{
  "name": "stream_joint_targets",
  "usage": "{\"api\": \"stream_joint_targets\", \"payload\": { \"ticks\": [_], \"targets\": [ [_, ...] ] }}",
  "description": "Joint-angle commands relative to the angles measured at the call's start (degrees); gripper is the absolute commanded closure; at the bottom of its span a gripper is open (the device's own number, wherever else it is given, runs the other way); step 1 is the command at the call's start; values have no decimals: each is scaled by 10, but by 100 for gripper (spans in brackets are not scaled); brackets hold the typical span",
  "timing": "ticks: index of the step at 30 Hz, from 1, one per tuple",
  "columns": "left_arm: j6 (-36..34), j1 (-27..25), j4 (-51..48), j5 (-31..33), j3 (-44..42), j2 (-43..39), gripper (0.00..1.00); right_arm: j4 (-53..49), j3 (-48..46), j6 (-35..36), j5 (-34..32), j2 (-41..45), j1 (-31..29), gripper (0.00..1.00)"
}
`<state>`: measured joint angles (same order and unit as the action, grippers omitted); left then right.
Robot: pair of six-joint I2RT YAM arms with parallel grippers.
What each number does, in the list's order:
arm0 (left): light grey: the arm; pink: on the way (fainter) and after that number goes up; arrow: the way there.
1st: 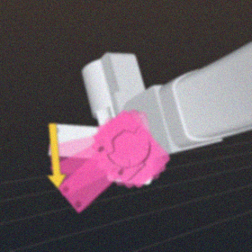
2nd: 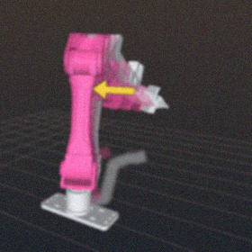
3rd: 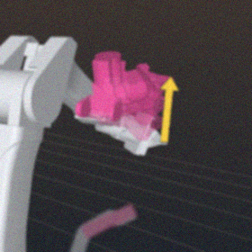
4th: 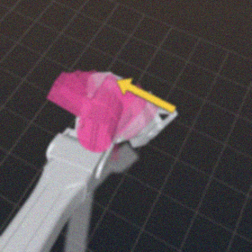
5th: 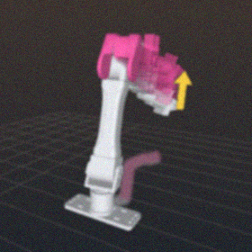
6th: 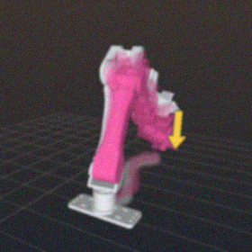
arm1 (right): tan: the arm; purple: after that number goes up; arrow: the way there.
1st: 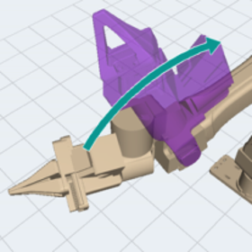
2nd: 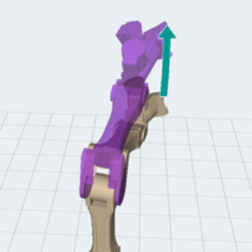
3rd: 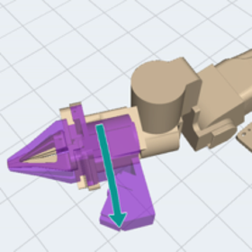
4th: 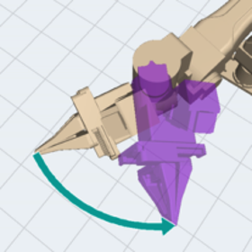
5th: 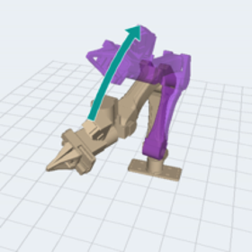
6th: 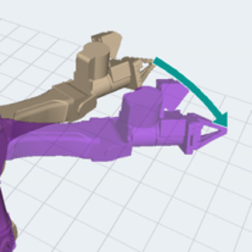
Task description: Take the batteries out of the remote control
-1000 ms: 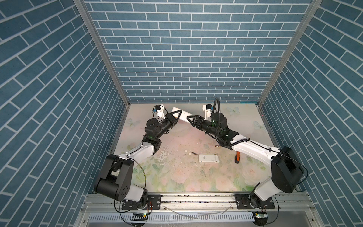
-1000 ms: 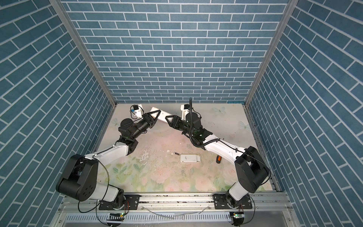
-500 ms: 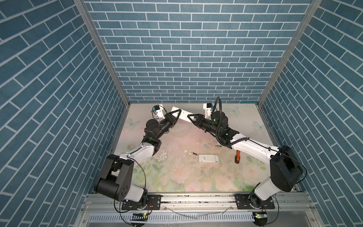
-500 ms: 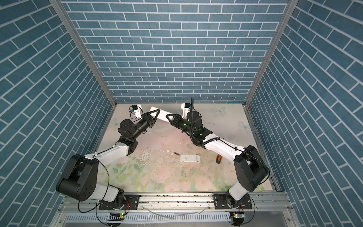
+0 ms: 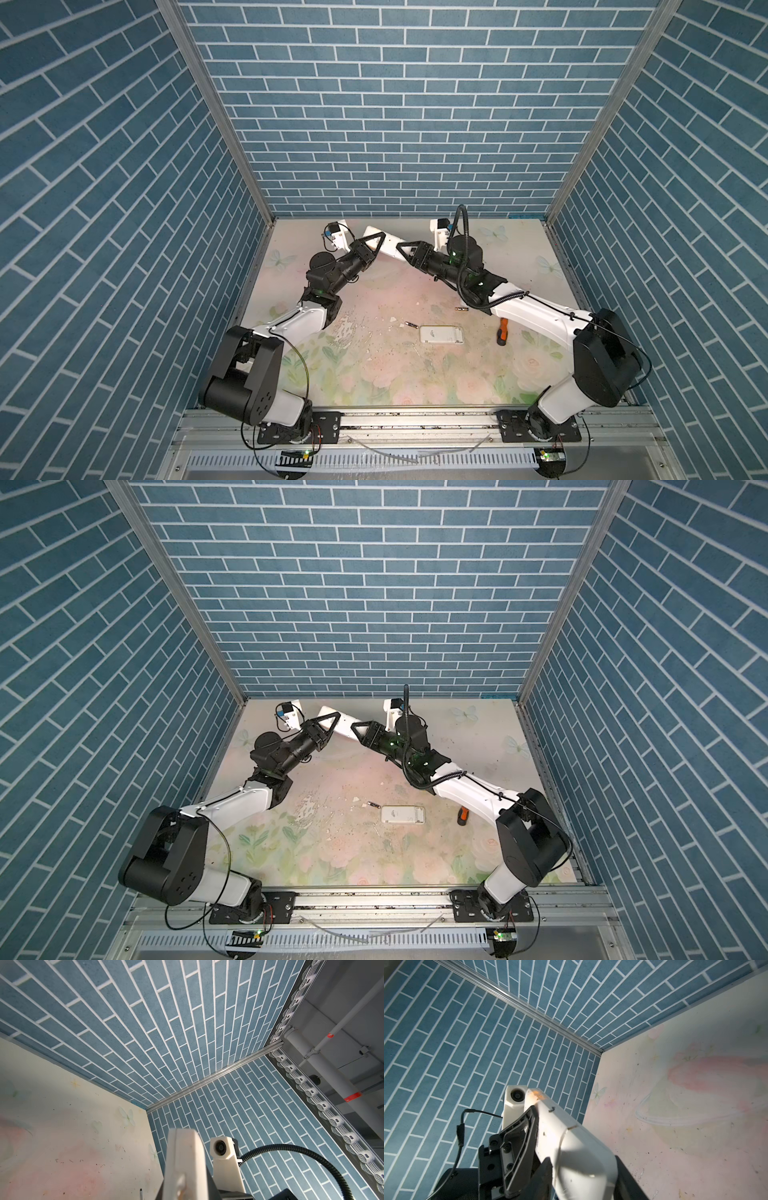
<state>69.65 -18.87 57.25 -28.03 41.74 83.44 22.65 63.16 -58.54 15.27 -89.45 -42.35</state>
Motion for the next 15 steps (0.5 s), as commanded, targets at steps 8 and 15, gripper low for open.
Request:
{"api": "stream_joint_targets", "payload": {
  "ticks": [8, 15],
  "targets": [
    [-54, 2, -31, -21, 16, 10, 100, -68, -4, 50, -17, 38, 2, 67],
    [-81, 3, -50, -22, 14, 1, 100, -39, 0, 35, 3, 27, 2, 68]
  ]
}}
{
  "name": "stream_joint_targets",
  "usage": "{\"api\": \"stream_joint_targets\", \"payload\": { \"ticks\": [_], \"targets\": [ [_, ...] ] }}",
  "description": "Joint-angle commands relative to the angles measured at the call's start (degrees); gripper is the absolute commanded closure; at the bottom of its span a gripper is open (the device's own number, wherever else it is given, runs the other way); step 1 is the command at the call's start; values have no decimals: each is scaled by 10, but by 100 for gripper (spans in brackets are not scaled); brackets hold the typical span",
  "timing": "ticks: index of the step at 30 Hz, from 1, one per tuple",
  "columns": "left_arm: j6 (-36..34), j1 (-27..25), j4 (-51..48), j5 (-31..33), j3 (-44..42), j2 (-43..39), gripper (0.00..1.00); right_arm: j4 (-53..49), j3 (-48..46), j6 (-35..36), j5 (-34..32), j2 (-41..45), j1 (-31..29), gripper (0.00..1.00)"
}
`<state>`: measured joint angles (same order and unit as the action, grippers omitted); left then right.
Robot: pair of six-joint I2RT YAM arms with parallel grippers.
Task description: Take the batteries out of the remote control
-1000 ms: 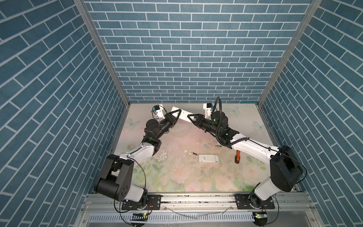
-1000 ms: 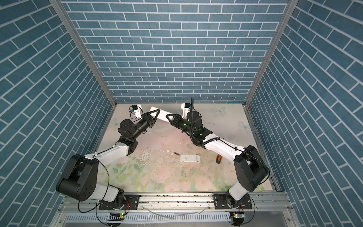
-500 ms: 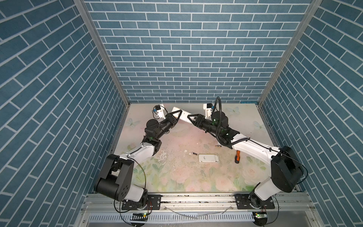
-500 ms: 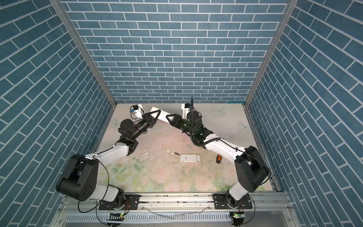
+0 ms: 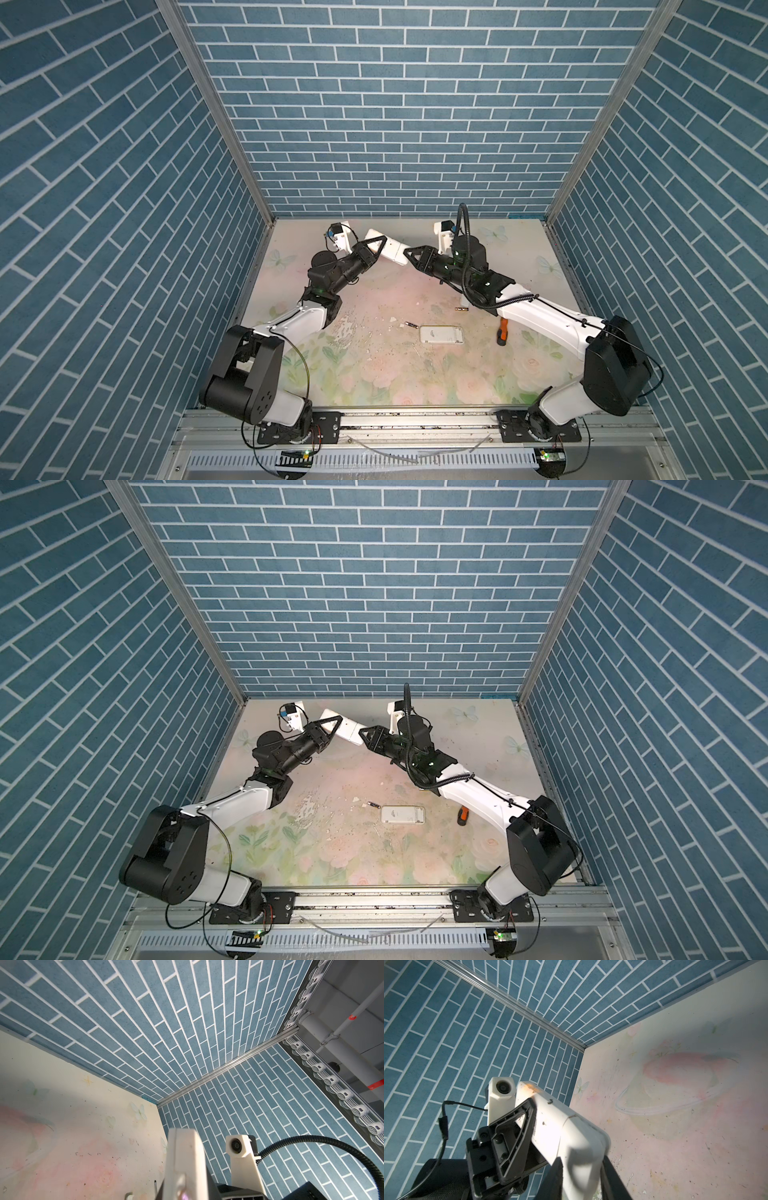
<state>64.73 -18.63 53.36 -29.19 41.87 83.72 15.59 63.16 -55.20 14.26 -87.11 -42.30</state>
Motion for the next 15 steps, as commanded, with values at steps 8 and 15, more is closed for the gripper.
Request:
{"api": "stream_joint_targets", "payload": {
  "ticks": [8, 15],
  "targets": [
    [-32, 0, -3, -10, 7, 2, 100, 34, 4, -6, 23, 3, 1, 71],
    [-20, 1, 21, -5, 9, 6, 100, 50, 3, -20, 32, -10, 0, 77]
  ]
}}
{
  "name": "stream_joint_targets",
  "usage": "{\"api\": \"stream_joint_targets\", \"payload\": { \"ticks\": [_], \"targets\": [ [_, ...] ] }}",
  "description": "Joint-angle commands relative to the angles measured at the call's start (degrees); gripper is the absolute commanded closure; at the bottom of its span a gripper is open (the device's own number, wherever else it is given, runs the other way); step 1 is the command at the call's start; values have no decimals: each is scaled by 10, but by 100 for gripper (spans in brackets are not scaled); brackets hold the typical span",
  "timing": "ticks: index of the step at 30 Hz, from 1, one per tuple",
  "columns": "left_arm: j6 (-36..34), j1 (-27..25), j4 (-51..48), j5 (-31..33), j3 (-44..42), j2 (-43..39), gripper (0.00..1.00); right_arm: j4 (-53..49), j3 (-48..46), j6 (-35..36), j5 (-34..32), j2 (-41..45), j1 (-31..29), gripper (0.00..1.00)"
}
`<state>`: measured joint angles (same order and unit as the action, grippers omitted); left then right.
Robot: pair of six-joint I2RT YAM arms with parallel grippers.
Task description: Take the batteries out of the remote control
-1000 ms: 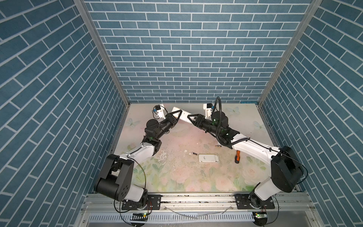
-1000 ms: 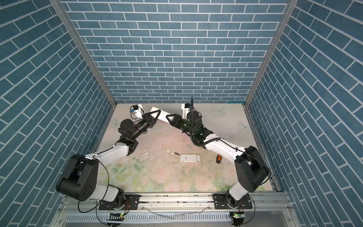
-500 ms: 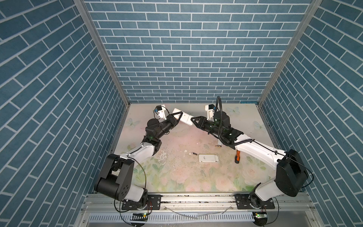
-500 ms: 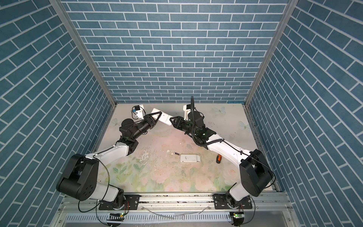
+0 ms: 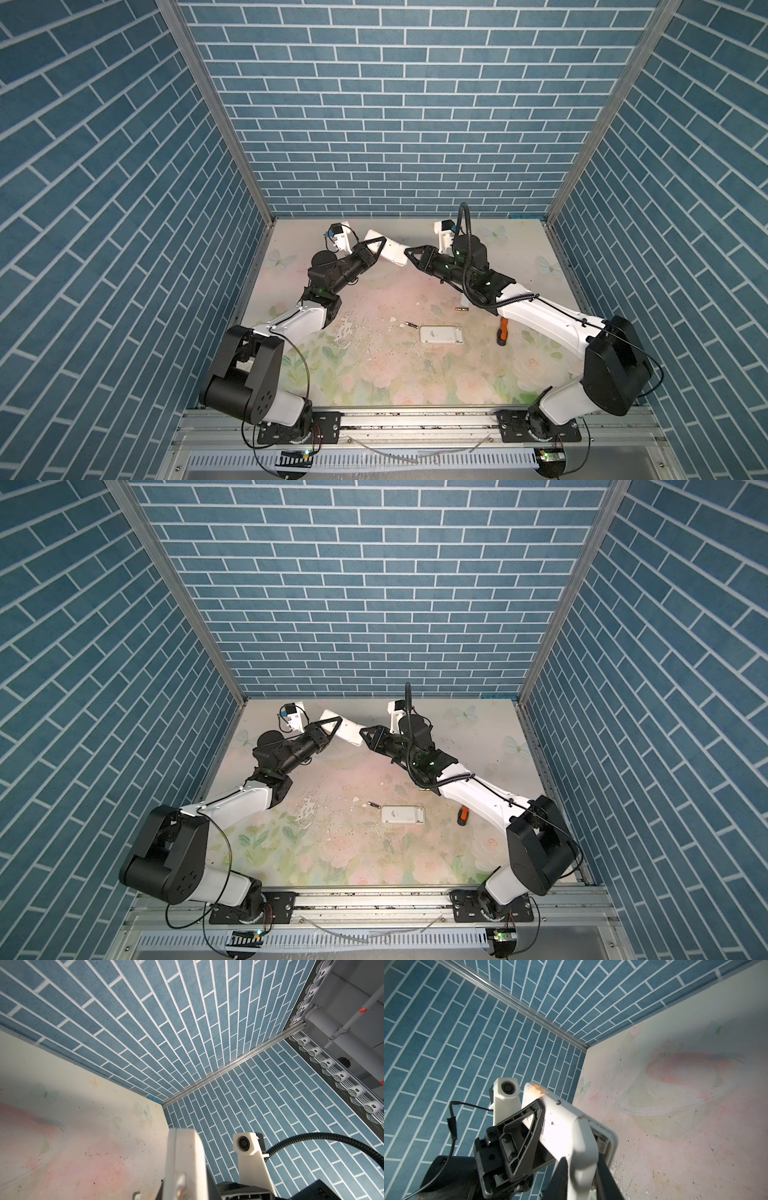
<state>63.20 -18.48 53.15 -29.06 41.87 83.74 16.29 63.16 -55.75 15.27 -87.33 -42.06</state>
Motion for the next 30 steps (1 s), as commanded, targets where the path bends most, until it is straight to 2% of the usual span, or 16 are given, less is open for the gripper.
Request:
{"api": "stream_joint_targets", "payload": {
  "ticks": [1, 8, 10, 17, 23, 30],
  "targets": [
    [-5, -1, 25, -7, 9, 7, 100, 48, 3, -18, 25, -11, -2, 78],
    [-4, -1, 37, -6, 8, 18, 100, 65, 11, -24, 42, -24, -2, 77],
    [17, -1, 48, -6, 7, 25, 100, 70, 13, -27, 46, -29, -2, 77],
    [29, -1, 67, -7, 11, 35, 100, 88, 20, -41, 59, -45, -2, 79],
    [26, -1, 64, -6, 8, 34, 100, 95, 20, -43, 62, -45, -1, 90],
    [26, 5, 68, -2, 6, 37, 100, 89, 14, -39, 62, -32, -1, 97]
  ]
}}
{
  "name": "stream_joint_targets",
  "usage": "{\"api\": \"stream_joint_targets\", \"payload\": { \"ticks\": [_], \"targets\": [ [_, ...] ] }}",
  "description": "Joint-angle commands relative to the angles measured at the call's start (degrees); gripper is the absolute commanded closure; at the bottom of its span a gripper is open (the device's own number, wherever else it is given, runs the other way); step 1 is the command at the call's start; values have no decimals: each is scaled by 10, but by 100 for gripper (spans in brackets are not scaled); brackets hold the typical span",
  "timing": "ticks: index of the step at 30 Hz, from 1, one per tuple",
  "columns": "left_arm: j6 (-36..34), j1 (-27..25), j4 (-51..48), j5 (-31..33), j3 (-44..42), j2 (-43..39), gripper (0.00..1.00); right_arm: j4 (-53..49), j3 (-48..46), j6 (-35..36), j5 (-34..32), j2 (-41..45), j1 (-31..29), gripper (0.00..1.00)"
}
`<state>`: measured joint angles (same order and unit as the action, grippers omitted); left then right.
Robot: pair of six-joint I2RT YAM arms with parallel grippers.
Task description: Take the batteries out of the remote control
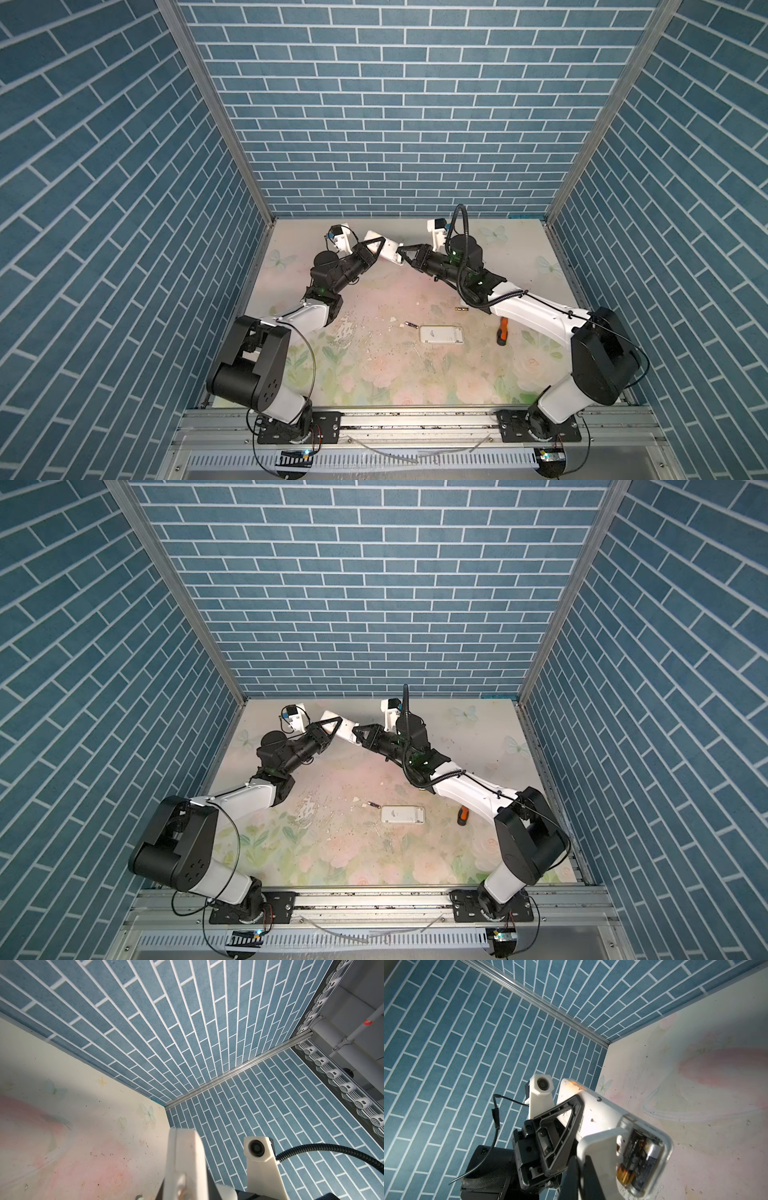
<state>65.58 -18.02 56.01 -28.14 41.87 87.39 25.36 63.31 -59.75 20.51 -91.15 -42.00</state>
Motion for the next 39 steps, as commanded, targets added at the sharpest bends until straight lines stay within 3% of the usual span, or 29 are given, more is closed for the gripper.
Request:
{"api": "stream_joint_targets", "payload": {
  "ticks": [1, 7, 19, 23, 29, 39],
  "targets": [
    [2, 2, 40, -11, 6, 1, 100, -3, 13, 2, 9, 8, -2, 98],
    [1, 16, 42, -4, -8, 9, 100, -38, 16, 24, 7, 37, 3, 100],
    [-14, 23, 61, 62, -148, -7, 100, -340, 12, 188, -64, 124, 87, 100],
    [-21, 16, 79, 105, -225, -25, 100, -386, 6, 250, -97, 77, 124, 100],
    [-21, -18, 111, 188, -308, -36, 100, -432, 61, 323, -151, -34, 133, 100],
    [-41, -94, 54, 312, -342, -73, 100, -468, 132, 340, -199, -158, 133, 100]
  ]
}}
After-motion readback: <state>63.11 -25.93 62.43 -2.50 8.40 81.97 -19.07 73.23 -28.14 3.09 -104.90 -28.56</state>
